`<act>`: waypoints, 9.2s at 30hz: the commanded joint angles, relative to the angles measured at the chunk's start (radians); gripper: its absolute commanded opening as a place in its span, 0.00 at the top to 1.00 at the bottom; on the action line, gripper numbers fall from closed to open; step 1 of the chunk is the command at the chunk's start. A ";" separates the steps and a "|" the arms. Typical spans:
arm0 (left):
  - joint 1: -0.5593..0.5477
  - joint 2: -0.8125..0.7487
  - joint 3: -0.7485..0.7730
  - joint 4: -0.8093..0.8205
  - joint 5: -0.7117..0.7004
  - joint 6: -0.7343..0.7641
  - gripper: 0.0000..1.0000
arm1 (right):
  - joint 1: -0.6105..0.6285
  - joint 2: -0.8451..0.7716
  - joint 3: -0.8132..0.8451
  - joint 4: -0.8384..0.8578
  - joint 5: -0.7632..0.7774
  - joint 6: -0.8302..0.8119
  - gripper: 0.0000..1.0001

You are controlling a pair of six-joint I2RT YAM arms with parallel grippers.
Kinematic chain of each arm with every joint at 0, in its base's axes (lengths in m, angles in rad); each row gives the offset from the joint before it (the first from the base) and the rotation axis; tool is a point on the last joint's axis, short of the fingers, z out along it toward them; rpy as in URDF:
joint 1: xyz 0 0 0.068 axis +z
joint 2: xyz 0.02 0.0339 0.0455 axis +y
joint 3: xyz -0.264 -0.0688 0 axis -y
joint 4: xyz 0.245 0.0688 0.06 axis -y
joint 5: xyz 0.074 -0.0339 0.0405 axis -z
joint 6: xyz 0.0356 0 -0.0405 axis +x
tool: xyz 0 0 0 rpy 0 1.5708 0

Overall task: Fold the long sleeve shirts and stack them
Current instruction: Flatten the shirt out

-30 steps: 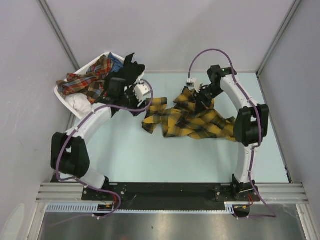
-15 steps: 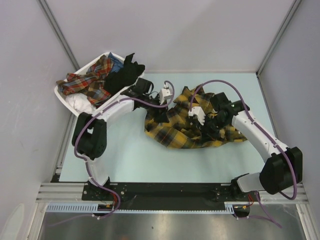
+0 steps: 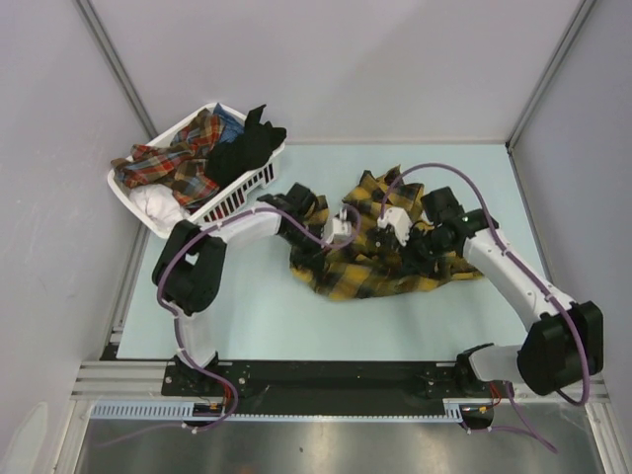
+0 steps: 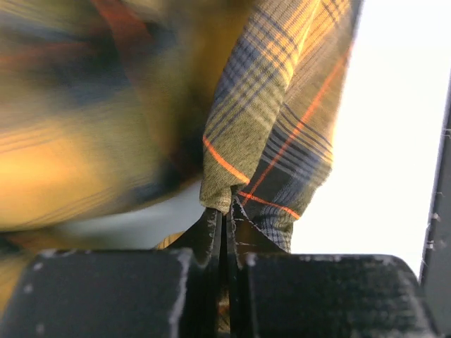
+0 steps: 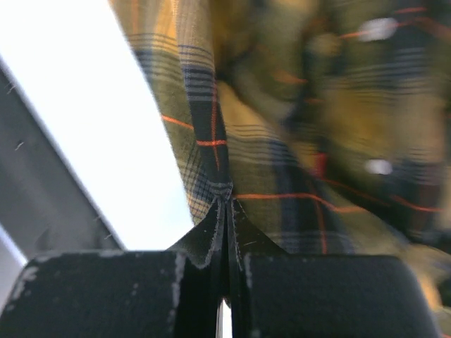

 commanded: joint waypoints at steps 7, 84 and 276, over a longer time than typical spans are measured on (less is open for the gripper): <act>0.178 0.069 0.793 0.226 -0.368 -0.397 1.00 | -0.311 0.347 0.628 0.204 0.014 0.144 1.00; 0.067 -0.306 -0.185 0.119 -0.187 -0.100 0.18 | -0.259 -0.116 -0.054 0.200 0.056 -0.271 0.86; -0.061 -0.160 0.079 1.096 -0.560 -0.658 0.44 | -0.127 -0.081 0.803 0.804 0.222 0.559 1.00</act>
